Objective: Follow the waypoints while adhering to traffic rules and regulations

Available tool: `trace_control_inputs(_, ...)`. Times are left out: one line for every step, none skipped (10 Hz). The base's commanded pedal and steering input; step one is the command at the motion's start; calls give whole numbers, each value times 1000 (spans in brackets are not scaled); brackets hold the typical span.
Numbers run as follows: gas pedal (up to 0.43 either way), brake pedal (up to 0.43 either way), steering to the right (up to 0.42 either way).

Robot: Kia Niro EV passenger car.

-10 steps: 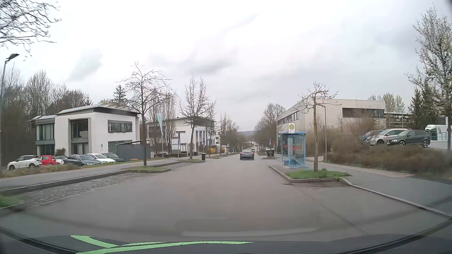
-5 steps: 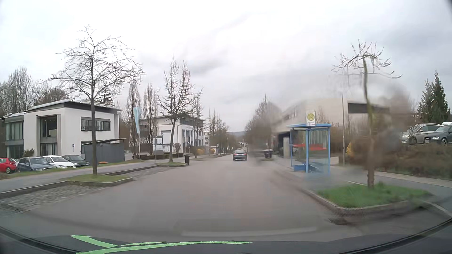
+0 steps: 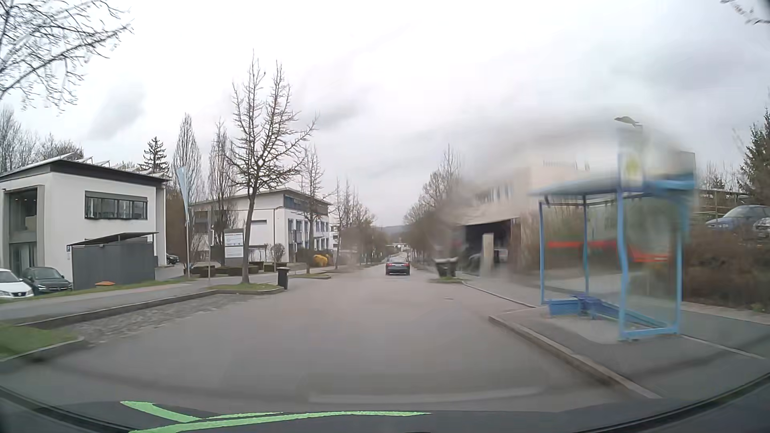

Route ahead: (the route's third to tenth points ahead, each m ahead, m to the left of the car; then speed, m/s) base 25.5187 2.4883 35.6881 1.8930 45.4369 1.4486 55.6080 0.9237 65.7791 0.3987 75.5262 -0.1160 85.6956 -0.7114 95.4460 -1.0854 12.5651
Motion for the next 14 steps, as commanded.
trace_control_inputs(0, 0, 15)
trace_control_inputs(0, 0, 14)
trace_control_inputs(0, 0, 13)
trace_control_inputs(0, 0, 12)
trace_control_inputs(0, 0, 11)
trace_control_inputs(0, 0, 9)
trace_control_inputs(0, 0, 6)
trace_control_inputs(0, 0, 4)
trace_control_inputs(0, 0, 4)
trace_control_inputs(0, 0, 4)
trace_control_inputs(0, 0, 4)
trace_control_inputs(0, 0, 4)
trace_control_inputs(0, 0, 4)
trace_control_inputs(0, 0, 4)
